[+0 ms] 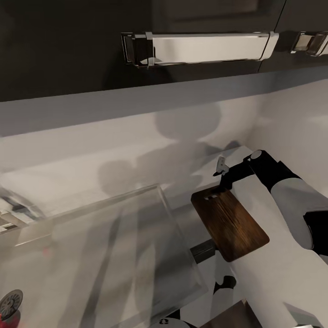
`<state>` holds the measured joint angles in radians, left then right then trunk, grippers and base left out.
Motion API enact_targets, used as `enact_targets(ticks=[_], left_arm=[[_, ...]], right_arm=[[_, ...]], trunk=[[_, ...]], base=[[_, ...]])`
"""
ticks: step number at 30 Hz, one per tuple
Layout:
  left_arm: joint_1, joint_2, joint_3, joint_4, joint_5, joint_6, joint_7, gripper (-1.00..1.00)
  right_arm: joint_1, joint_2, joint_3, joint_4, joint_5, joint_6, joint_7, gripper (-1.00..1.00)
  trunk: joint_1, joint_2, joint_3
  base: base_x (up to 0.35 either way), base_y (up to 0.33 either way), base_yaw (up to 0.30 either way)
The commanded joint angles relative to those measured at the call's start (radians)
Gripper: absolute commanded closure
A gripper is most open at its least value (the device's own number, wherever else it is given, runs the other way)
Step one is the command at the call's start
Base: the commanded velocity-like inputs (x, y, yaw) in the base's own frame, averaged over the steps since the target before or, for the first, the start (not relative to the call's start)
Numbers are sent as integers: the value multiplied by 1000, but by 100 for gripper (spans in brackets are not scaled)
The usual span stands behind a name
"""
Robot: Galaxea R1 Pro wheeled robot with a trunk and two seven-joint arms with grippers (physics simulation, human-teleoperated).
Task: In the kitchen, take the Vidalia onion out of the sink, dice it on the chopping board with the paring knife, put the diced onion into the bowl on the countertop, then place both the paring knife and the chopping board into the sink.
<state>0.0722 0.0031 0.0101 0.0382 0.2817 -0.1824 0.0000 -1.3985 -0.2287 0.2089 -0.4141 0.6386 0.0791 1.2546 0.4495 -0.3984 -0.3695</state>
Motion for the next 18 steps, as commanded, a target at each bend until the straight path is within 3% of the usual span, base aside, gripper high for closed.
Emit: enact_targets(ticks=[1, 10, 18], left_arm=[[0, 0, 1, 2, 2, -5, 0, -100], [-1, -1, 1, 2, 2, -6, 0, -100], [0, -1, 1, 3, 2, -5, 0, -100]], right_arm=[[0, -5, 3, -2, 0, 8, 3, -100], [0, -18, 4, -2, -2, 7, 3, -100], [0, -49, 2, -2, -5, 7, 4, -100]], trunk=[[1, -2, -1], [1, -2, -1], [1, -2, -5]], base=[[2, 0, 0], [0, 0, 0], [0, 0, 0]])
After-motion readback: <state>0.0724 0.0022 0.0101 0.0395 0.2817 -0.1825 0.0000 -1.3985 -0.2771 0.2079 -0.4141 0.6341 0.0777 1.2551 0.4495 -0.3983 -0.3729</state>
